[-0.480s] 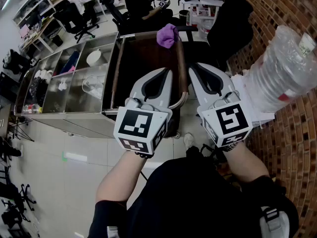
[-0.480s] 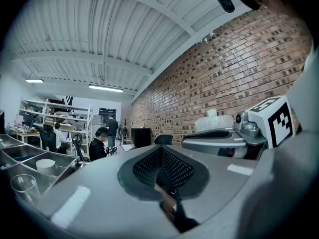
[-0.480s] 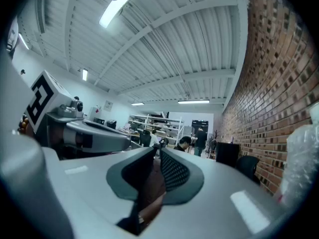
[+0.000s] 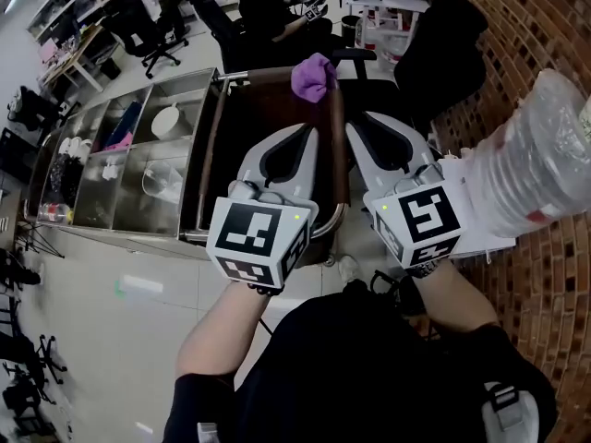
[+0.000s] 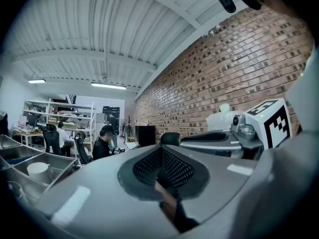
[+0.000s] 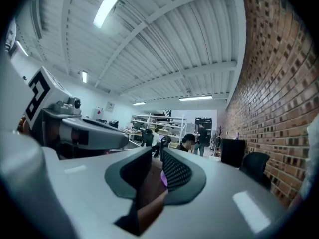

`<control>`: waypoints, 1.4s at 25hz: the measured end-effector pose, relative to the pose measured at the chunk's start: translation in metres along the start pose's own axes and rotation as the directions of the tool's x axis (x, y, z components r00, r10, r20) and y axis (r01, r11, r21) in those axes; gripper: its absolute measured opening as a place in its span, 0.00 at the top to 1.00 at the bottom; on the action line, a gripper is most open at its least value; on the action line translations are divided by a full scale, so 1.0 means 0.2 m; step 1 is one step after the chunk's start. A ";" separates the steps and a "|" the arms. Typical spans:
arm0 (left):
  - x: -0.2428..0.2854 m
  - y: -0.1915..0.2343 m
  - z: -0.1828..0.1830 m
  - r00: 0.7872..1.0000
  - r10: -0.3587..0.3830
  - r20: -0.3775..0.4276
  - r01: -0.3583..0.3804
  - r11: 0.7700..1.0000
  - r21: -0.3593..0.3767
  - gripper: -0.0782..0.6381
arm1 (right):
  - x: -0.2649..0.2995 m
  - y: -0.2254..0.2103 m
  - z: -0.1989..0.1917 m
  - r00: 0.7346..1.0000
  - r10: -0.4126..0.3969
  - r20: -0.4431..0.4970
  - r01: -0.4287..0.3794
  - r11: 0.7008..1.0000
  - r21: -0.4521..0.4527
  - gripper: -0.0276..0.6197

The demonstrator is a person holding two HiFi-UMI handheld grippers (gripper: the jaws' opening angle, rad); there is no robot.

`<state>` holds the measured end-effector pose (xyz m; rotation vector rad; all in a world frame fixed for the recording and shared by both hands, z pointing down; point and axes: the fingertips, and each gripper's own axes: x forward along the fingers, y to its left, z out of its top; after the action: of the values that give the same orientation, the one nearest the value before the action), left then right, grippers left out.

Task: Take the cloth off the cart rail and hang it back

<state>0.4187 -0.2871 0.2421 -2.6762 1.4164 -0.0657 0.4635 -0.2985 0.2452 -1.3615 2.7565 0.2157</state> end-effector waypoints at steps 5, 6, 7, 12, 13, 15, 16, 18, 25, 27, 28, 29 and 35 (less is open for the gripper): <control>0.17 0.11 -0.10 0.999 0.025 -0.021 -0.025 1.000 -0.008 0.90 | 0.18 -0.13 -0.12 1.000 0.024 -0.013 -0.024 1.000 0.016 0.85; 0.22 0.13 -0.12 0.999 0.030 -0.027 -0.030 0.999 -0.010 0.90 | 0.22 -0.16 -0.14 0.999 0.029 -0.017 -0.029 0.999 0.019 0.85; 0.27 0.15 -0.14 0.999 0.035 -0.032 -0.035 0.999 -0.012 0.90 | 0.26 -0.20 -0.17 0.999 0.035 -0.020 -0.035 0.999 0.023 0.85; 0.46 0.25 -0.24 0.997 0.061 -0.055 -0.063 0.998 -0.028 0.90 | 0.44 -0.34 -0.30 0.997 0.065 -0.050 -0.063 0.997 0.040 0.84; 0.49 0.28 -0.26 0.996 0.066 -0.059 -0.068 0.997 -0.029 0.90 | 0.49 -0.36 -0.34 0.996 0.070 -0.060 -0.068 0.997 0.043 0.84; 0.58 0.34 -0.33 0.994 0.078 -0.072 -0.080 0.996 -0.037 0.90 | 0.59 -0.43 -0.43 0.994 0.081 -0.077 -0.077 0.996 0.051 0.83; 0.63 0.38 -0.37 0.993 0.085 -0.080 -0.089 0.995 -0.045 0.90 | 0.64 -0.46 -0.48 0.993 0.087 -0.084 -0.082 0.995 0.055 0.82; 0.71 0.43 -0.45 0.991 0.098 -0.096 -0.104 0.993 -0.061 0.90 | 0.73 -0.51 -0.58 0.990 0.101 -0.098 -0.095 0.994 0.060 0.81; 0.87 0.57 -0.60 0.982 0.130 -0.134 -0.142 0.986 -0.084 0.90 | 0.97 -0.60 -0.82 0.977 0.144 -0.154 -0.132 0.988 0.085 0.78; 0.90 0.60 -0.63 0.979 0.141 -0.145 -0.156 0.983 -0.093 0.90 | 1.03 -0.62 -0.86 0.973 0.158 -0.166 -0.144 0.985 0.092 0.78; 0.92 0.62 -0.65 0.978 0.147 -0.150 -0.163 0.982 -0.096 0.90 | 1.05 -0.63 -0.89 0.971 0.166 -0.171 -0.151 0.984 0.095 0.78; 0.94 0.63 -0.67 0.976 0.153 -0.155 -0.170 0.981 -0.098 0.90 | 1.08 -0.63 -0.92 0.969 0.174 -0.176 -0.159 0.982 0.099 0.78; 0.99 0.72 -0.73 0.967 0.186 -0.174 -0.205 0.974 -0.100 0.90 | 1.22 -0.65 -1.03 0.956 0.211 -0.203 -0.191 0.975 0.113 0.77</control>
<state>0.3977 -0.5430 0.3676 -2.6583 1.7808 -0.1947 0.4196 -0.5998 0.4070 -1.1434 3.0398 -0.0539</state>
